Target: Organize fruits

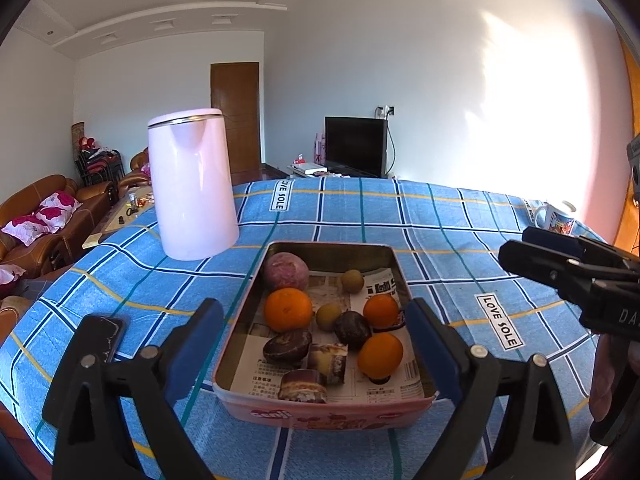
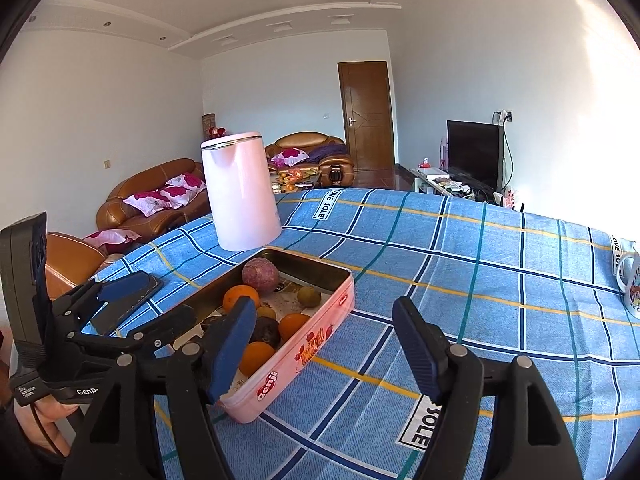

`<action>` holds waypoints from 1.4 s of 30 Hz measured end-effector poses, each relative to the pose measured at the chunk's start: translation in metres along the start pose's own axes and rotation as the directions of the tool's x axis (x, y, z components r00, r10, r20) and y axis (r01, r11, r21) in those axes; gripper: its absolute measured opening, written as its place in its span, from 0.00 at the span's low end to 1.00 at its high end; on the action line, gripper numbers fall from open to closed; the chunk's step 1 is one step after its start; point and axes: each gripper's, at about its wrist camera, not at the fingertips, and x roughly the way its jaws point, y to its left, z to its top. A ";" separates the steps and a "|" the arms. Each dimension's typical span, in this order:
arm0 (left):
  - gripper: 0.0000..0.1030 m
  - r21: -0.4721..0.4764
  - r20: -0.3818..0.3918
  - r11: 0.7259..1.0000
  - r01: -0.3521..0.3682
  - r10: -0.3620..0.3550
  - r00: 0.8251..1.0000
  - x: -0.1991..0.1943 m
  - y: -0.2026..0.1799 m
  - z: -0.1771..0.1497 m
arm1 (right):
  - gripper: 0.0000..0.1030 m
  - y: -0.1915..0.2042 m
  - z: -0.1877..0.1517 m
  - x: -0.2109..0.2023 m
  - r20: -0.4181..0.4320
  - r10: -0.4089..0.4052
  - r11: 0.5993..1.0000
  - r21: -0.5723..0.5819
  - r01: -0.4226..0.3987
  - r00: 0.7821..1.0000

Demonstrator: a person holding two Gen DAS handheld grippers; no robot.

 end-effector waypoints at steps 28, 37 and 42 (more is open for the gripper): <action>1.00 0.025 0.009 1.000 0.010 -0.011 1.000 -0.005 -0.015 0.006 | 0.74 -0.017 -0.007 -0.021 0.032 -0.025 0.999 0.046 0.024 0.999; 1.00 0.033 0.024 0.999 0.000 -0.001 1.000 -0.008 -0.019 0.010 | 0.74 -0.026 -0.011 -0.024 0.038 -0.037 0.998 0.060 0.035 0.999; 1.00 0.051 0.012 0.999 -0.010 0.010 1.000 -0.004 -0.025 0.008 | 0.74 -0.028 -0.013 -0.023 0.033 -0.039 0.997 0.065 0.037 0.999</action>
